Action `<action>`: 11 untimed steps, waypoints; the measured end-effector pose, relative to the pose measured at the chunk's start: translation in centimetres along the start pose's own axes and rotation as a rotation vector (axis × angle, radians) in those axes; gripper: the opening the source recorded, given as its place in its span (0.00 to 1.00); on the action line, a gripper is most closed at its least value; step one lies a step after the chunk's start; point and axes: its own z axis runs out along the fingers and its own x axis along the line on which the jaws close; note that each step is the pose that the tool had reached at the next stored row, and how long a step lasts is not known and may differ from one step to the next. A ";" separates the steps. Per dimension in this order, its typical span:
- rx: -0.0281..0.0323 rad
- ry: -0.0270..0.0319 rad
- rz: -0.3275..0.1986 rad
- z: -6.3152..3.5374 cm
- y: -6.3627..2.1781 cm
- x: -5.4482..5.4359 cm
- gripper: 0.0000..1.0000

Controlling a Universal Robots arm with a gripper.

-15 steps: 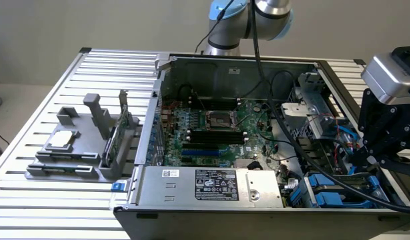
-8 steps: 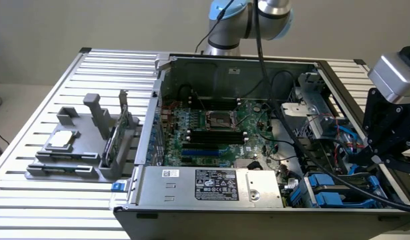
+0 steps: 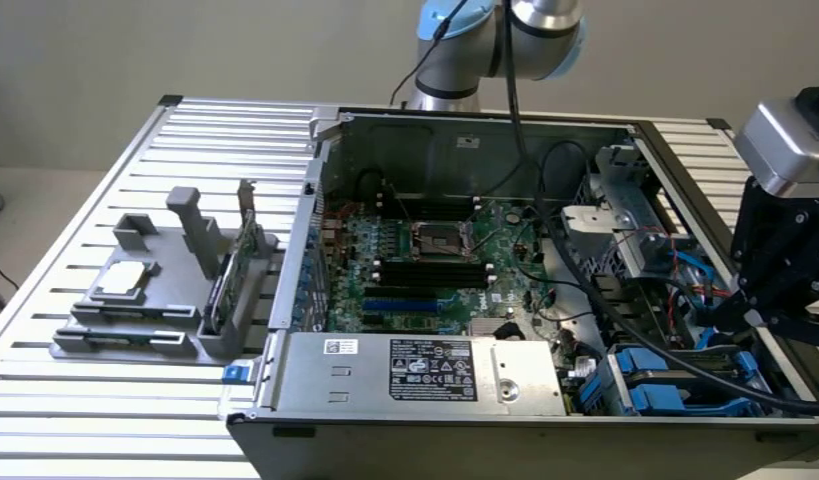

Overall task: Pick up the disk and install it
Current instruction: 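Insert the first disk wire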

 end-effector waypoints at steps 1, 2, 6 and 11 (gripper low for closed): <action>0.0012 -0.0002 0.015 0.00 0.00 0.0 0.11; 0.0024 -0.0005 0.029 0.00 0.00 0.0 0.11; 0.0073 -0.0013 0.089 -0.01 0.00 0.0 0.11; 0.0134 -0.0025 0.164 -0.01 0.00 0.0 0.11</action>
